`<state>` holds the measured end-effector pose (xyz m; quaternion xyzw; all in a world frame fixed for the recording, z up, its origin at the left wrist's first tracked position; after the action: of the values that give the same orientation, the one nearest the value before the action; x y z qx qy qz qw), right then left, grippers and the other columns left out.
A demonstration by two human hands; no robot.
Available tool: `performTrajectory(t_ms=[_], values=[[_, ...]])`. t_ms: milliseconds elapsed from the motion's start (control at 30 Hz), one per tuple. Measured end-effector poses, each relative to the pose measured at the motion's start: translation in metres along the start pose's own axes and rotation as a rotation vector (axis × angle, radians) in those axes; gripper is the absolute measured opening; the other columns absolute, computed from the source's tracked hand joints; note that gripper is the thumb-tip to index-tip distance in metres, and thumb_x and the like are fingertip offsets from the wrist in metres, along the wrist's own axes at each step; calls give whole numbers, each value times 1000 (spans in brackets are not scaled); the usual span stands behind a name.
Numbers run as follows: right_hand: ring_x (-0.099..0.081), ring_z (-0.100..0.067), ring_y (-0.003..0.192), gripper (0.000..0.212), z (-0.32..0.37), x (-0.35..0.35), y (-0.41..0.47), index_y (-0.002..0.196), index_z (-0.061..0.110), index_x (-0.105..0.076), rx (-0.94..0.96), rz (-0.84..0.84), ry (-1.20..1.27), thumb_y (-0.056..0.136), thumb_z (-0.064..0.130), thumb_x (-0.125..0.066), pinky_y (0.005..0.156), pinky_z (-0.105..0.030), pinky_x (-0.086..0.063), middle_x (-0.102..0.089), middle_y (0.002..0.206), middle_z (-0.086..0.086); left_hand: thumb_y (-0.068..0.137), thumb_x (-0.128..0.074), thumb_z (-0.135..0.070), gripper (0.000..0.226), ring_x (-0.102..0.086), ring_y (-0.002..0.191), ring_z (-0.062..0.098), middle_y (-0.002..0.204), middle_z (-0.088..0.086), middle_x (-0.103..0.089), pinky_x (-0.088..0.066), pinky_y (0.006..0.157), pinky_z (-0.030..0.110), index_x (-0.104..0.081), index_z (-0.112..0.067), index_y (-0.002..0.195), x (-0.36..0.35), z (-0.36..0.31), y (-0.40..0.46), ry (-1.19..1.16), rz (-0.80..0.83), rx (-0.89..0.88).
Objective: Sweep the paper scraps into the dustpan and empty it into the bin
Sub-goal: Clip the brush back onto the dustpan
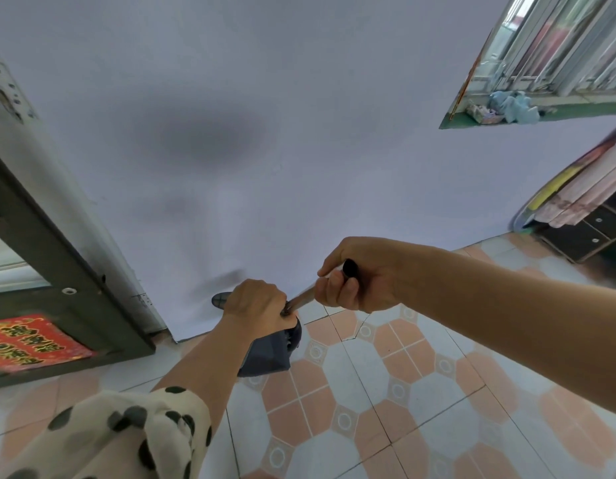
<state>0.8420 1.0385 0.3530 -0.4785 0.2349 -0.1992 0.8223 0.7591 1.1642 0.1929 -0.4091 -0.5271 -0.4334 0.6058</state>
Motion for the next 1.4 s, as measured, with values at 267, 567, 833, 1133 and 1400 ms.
performTrajectory(t_ms=[267, 567, 833, 1133, 1400], values=[[-44, -6, 29, 19, 26, 10, 1, 91, 4, -54, 118, 58, -82, 99, 14, -39, 26, -13, -35, -51, 52, -7, 83, -45, -50, 40, -50, 54, 17, 47, -5, -37, -32, 53, 25, -47, -21, 57, 12, 17, 20, -28, -57, -50], [-45, -8, 36, 22, 53, 45, 21, 107, 1, -59, 300, -68, -171, 99, 15, -44, 34, -14, -37, -52, 58, -6, 73, -44, -50, 41, -38, 48, 12, 48, -4, -35, -28, 45, 23, -35, -17, 52, 41, 80, 28, 20, 6, -97], [-47, -10, 41, 31, 74, 64, 84, 88, -1, -65, 350, -258, -176, 99, 16, -41, 35, -16, -39, -50, 66, -8, 75, -43, -55, 37, -51, 80, 12, 74, -9, -57, -36, 77, 23, -62, -24, 75, 24, 136, 28, -47, 190, -232], [-45, -17, 47, 29, 78, 36, 163, 76, -1, -59, 335, -427, -155, 97, 12, -44, 33, -18, -35, -46, 62, -9, 79, -59, -48, 26, -37, 89, 8, 80, -9, -54, -14, 78, 26, -66, -23, 81, -62, 175, 44, -201, 259, -357], [-45, -17, 45, 24, 84, 25, 228, 79, -1, -60, 270, -554, -152, 95, 10, -46, 35, -17, -36, -48, 61, -8, 62, -72, -41, 71, -41, 114, 1, 112, -26, -41, -20, 117, 28, -52, -14, 124, -189, 228, 74, -467, 491, -195]])
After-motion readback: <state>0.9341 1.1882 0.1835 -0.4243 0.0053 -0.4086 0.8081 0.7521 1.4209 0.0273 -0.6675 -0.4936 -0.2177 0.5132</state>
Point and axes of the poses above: each hand's wrist, its own y-axis towards the middle knuckle, its own x-axis out of the back of the hand, z = x × y, the point moved 1 cm from there along y, towards the middle knuckle
